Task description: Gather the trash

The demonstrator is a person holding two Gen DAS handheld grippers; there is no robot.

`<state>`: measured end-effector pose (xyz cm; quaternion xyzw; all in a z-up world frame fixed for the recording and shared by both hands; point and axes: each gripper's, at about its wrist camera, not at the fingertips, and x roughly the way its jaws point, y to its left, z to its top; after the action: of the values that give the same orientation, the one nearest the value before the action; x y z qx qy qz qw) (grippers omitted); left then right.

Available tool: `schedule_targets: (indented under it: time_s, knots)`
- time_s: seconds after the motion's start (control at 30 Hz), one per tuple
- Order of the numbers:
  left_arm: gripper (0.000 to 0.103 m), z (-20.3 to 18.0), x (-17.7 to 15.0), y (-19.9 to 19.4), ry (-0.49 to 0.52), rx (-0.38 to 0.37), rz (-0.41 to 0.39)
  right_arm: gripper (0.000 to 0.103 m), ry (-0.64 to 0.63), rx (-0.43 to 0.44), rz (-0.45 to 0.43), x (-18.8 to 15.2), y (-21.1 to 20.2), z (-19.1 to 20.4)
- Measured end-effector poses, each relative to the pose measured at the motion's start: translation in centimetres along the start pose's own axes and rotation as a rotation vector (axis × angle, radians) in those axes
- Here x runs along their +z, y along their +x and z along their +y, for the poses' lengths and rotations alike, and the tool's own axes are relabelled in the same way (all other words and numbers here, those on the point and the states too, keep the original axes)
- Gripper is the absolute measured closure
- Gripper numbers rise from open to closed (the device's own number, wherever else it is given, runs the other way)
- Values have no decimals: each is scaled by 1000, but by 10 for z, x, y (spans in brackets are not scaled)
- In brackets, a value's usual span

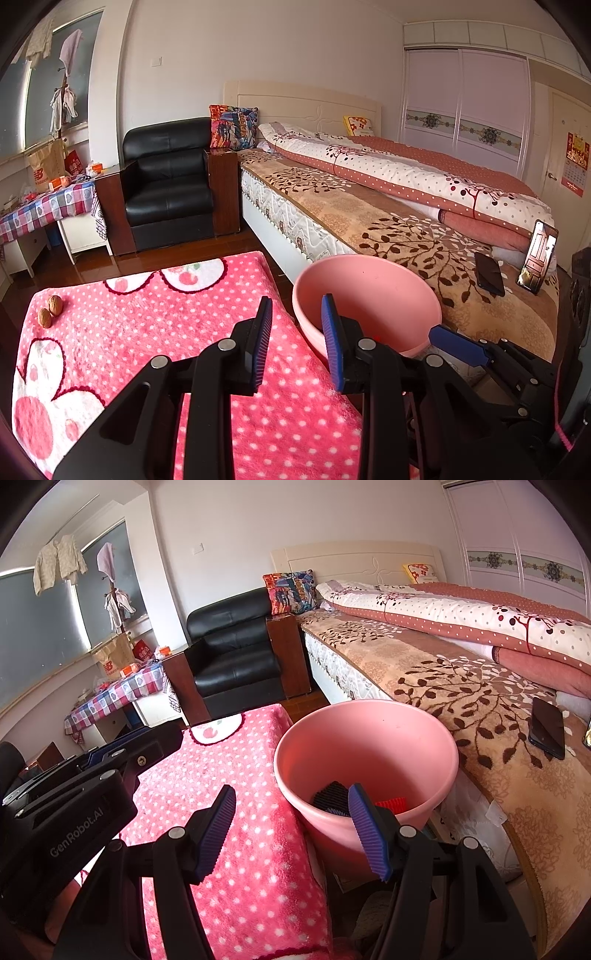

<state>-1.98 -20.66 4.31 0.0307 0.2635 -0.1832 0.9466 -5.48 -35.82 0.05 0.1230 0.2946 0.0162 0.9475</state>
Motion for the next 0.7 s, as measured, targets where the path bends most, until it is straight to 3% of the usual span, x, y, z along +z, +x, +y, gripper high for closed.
schedule_targets:
  time_s: [0.7]
  knots:
    - [75,4,-3,2,-8,-4,3,40,-6,-4,16,-4,7,3]
